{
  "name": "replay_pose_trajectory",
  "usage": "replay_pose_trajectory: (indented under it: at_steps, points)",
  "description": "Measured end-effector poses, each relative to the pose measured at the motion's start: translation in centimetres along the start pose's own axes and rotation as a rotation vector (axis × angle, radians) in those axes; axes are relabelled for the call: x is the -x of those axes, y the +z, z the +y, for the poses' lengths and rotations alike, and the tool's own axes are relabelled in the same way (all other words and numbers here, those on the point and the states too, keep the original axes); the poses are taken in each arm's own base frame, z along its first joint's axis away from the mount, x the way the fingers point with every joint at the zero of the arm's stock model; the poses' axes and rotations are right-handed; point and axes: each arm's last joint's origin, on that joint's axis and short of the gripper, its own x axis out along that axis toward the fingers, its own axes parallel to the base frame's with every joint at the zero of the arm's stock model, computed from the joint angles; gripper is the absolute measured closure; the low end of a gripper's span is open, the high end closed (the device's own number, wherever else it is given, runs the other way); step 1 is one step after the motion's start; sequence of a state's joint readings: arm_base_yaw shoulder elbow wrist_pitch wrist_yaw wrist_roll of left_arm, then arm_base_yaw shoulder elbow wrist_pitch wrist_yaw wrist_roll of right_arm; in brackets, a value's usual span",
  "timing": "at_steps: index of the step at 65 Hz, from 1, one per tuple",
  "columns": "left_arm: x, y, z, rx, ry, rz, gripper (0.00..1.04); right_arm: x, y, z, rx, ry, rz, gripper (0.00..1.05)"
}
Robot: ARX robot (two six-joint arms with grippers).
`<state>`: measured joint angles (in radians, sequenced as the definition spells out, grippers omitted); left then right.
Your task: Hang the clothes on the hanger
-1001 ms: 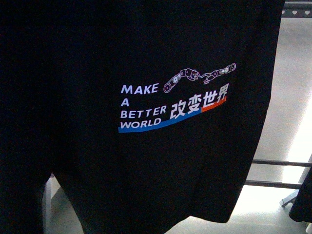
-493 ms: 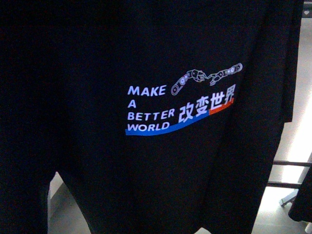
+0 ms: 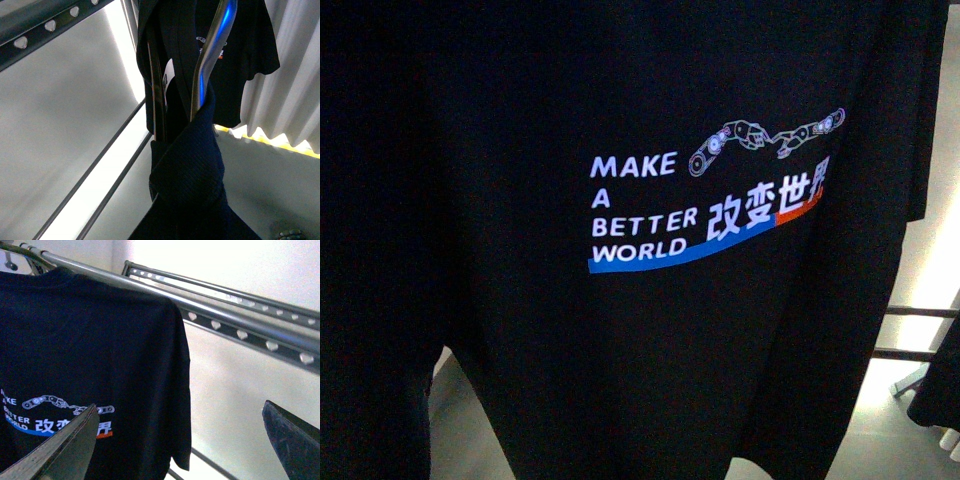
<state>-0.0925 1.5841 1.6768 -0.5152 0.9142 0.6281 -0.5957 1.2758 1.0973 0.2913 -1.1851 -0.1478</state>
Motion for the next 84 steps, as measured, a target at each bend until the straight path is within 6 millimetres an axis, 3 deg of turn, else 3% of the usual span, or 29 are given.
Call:
replay_pose_trajectory:
  at_steps: [9, 19, 33, 39, 55, 84]
  points:
    - [0.0, 0.0, 0.0, 0.001, 0.002, 0.001, 1.0, -3.5, 3.1, -0.3, 0.122, 0.133, -0.027, 0.07]
    - [0.1, 0.0, 0.1, 0.001, 0.003, 0.001, 1.0, -6.7, 4.6, -0.2, 0.183, 0.196, 0.018, 0.07]
    - [0.0, 0.0, 0.1, 0.001, 0.003, 0.001, 1.0, -10.4, 4.0, -0.3, 0.32, 0.277, 0.135, 0.07]
    - [0.0, 0.0, 0.1, 0.001, 0.002, 0.001, 1.0, -12.0, 3.6, -0.5, 0.46, 0.29, 0.19, 0.07]
    - [0.0, 0.0, 0.1, 0.001, 0.002, 0.001, 1.0, -14.1, 4.2, -0.8, 0.679, 0.282, 0.196, 0.07]
    - [0.0, 0.0, 0.1, 0.001, 0.003, 0.001, 1.0, -17.9, 4.6, 0.0, 0.752, 0.342, 0.199, 0.07]
